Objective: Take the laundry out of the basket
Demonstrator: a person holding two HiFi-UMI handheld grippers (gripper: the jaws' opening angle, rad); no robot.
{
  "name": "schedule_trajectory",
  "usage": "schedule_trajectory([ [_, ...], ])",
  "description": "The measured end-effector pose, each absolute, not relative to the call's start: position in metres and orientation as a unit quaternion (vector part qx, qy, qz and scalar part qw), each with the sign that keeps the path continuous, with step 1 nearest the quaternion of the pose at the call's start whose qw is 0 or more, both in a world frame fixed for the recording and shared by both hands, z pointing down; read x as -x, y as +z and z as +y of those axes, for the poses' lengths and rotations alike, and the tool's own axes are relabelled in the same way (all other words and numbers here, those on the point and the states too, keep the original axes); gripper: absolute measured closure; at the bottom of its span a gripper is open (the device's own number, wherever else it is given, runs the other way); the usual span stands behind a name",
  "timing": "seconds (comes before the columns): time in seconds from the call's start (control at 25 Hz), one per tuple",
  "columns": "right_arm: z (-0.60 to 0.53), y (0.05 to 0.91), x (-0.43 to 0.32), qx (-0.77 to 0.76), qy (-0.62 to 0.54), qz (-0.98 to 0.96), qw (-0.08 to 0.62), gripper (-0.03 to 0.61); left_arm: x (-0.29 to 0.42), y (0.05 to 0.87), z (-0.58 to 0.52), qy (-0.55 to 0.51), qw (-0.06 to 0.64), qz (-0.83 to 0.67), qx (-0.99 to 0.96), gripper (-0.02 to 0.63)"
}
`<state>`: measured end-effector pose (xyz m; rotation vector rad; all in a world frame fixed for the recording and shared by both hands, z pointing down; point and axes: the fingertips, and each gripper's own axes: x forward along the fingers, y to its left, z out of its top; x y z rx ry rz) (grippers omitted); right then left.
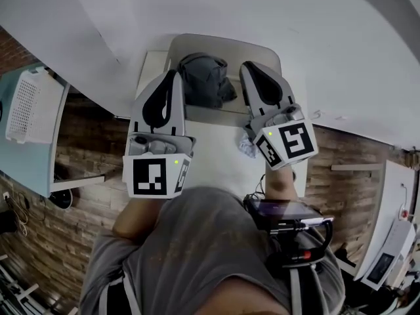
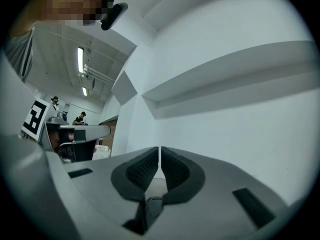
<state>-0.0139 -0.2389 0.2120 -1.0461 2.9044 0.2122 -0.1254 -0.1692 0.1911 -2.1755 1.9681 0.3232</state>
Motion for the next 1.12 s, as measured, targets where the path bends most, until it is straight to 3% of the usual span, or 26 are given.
schedule_trajectory([
  [1.12,-0.275,0.196,0.035,0.339,0.093,0.936,0.017,0.557,0.149,0.178,-0.208,0.111,0.103,0.669,0.728,0.606],
])
